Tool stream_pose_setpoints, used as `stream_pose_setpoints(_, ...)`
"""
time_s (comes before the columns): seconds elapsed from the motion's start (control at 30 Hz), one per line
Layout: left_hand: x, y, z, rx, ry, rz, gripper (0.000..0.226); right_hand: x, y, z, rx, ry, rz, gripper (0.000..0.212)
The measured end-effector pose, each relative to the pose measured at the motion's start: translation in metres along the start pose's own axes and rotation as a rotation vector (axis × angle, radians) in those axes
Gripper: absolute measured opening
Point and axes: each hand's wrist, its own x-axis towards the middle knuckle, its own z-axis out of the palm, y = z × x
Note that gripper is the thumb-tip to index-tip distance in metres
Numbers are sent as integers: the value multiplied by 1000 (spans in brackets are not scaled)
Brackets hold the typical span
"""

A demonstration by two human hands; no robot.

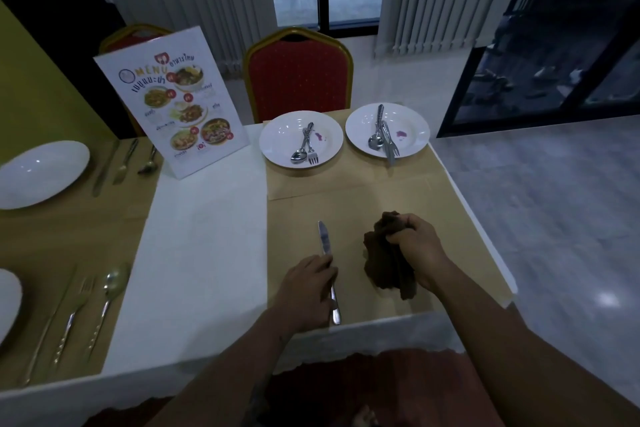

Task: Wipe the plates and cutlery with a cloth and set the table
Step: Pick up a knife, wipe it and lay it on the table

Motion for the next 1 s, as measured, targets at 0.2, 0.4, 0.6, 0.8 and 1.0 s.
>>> stream_pose_setpoints(0.2,-3,4,-10,-52,8,17,58,1,-3,1,31,-8,10,29)
stream_pose_setpoints(0.4,-1,-1,-12,-64,-30,13,61,1,-7,4,48,-7,4,28)
stream_pose_setpoints(0.6,33,-28,-29,-141,90,-74,52,15,-17,18,57,45,-12,27)
stream_pose_setpoints(0.8,102,-70,-86,-297,241,-233,34,44,-36,39,4,116,-57,24)
stream_pose_setpoints(1.0,170,-111,-117,-389,290,-323,19,76,-57,64,125,141,-43,32)
